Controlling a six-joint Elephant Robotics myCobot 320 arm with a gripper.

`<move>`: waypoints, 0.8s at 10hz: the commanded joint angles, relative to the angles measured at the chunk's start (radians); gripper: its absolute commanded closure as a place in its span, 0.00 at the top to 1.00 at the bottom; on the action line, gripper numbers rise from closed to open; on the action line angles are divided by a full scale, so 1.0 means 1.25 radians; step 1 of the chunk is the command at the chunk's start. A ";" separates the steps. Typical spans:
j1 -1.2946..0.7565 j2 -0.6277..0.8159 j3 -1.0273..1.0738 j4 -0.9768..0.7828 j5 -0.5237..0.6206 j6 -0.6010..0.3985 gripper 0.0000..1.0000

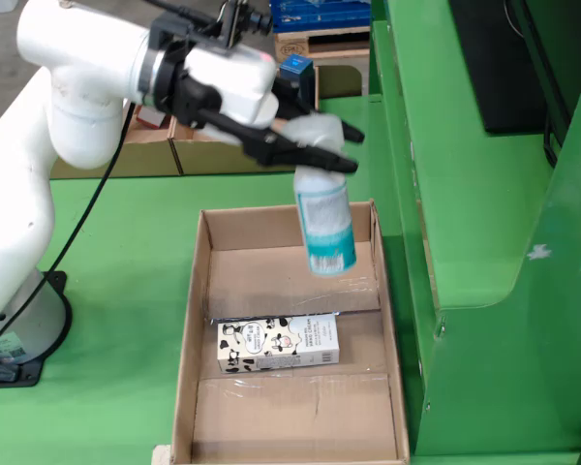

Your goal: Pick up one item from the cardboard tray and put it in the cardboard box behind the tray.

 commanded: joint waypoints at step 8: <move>0.278 0.081 0.021 -0.198 0.342 0.070 0.00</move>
